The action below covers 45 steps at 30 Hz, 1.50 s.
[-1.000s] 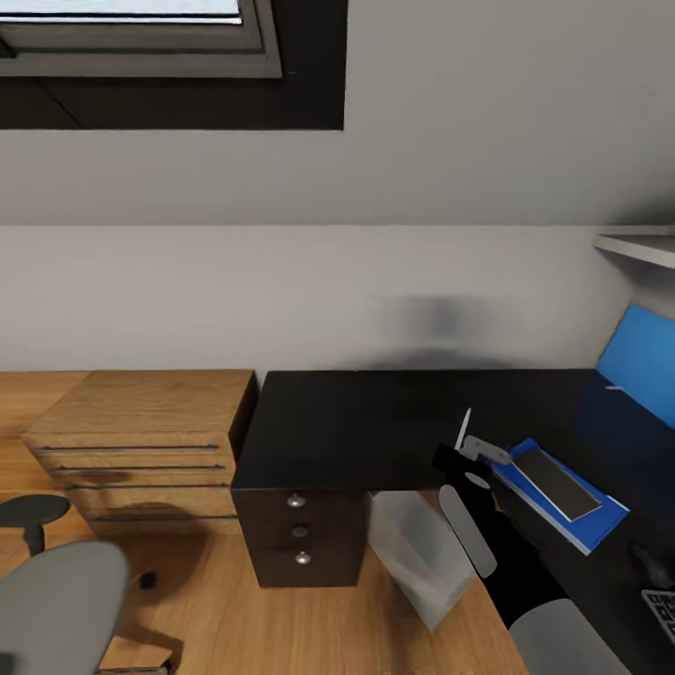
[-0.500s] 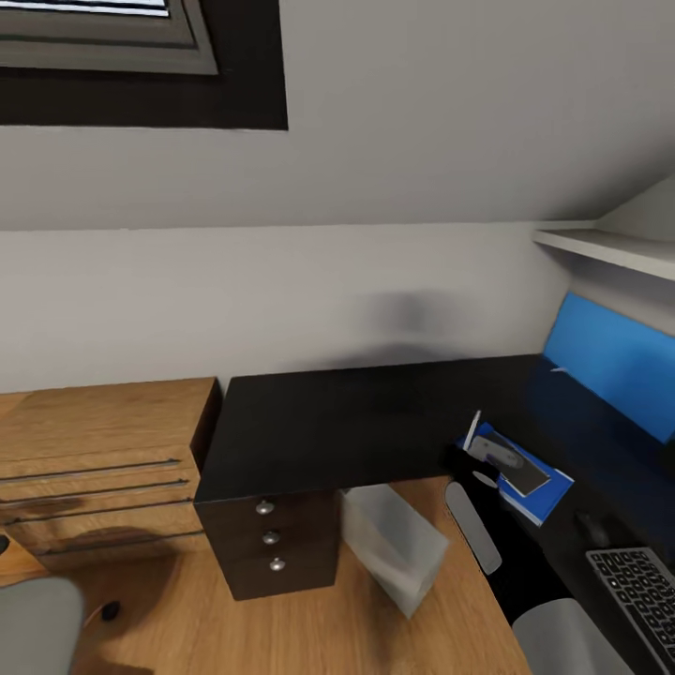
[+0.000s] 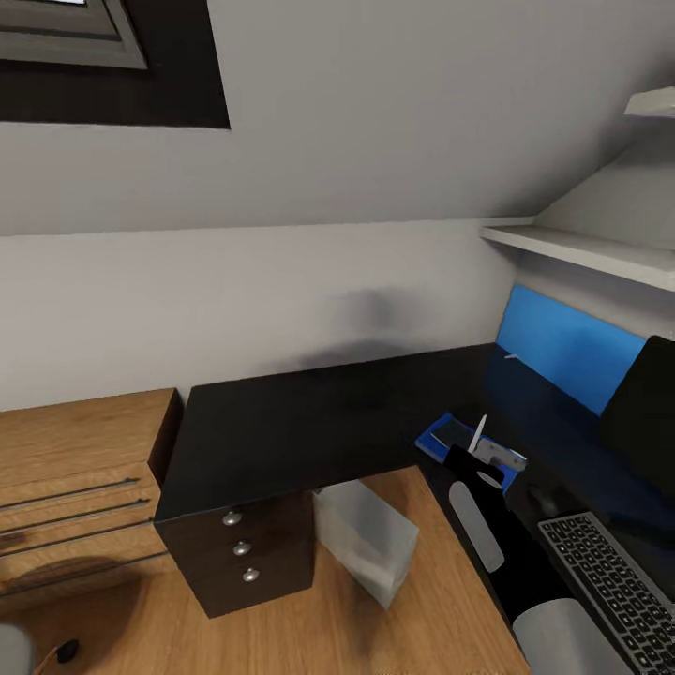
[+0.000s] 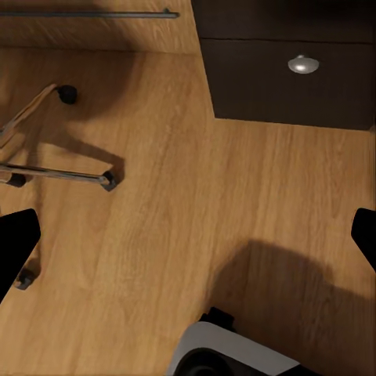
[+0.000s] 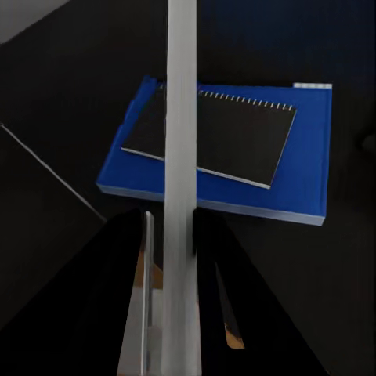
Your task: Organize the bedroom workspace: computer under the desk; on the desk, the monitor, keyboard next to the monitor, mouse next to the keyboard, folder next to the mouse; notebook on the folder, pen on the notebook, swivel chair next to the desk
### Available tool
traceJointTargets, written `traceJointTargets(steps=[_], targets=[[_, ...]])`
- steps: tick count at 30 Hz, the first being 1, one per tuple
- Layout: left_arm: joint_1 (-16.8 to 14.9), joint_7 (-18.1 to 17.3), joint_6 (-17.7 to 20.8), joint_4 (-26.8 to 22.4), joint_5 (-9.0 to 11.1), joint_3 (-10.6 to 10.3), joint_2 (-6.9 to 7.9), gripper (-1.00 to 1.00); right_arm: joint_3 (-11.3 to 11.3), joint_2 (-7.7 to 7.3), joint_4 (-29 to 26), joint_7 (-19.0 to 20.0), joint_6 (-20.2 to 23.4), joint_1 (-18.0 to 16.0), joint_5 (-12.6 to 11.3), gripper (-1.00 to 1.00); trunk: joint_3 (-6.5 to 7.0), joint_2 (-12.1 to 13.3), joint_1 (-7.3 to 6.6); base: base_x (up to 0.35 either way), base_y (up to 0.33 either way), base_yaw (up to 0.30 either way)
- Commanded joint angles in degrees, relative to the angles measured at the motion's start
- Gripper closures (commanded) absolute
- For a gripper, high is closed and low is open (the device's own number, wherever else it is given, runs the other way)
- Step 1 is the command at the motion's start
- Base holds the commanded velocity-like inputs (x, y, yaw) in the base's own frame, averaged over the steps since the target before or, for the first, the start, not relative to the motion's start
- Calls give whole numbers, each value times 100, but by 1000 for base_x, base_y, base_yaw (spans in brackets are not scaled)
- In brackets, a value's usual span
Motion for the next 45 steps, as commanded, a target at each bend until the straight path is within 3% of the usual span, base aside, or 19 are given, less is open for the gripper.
traceJointTargets(steps=[1, 23, 31, 34, 36, 42, 45], targets=[[-2, 30, -18, -11, 53, -18, 7, -100, 19, -5, -7, -42, 31, -4, -22, 100, -11, -12, 4, 0, 0, -87], [-2, 31, -25, -9, 30, -27, 10, -100, 19, -7, -17, -41, -31, -7, -24, 100, -11, -12, 4, 1, 0, -11], [-2, 28, -31, 30, 39, -25, 15, -100, 22, -13, -13, -26, -38, -8, -19, 100, -11, -12, 4, 232, 0, 0], [-2, -8, -48, 594, 35, -22, 15, -100, 34, -19, -15, -25, -40, -8, -10, 100, -11, -12, 4, 31, 0, 0], [-2, -227, -250, 984, 32, -15, 19, -100, 41, -24, -16, -25, -40, -10, 3, 100, -11, -12, 4, 9, 0, 0], [-2, -653, -841, 1461, 40, -3, 23, -100, 51, -29, -9, -1, -43, -7, 18, 100, -11, -12, 4, 3, 0, 0], [-2, -716, -962, 1742, 30, -10, 22, -100, 43, -30, 49, 16, -46, -9, 14, 100, -11, -12, 4, 23, 0, 0]])
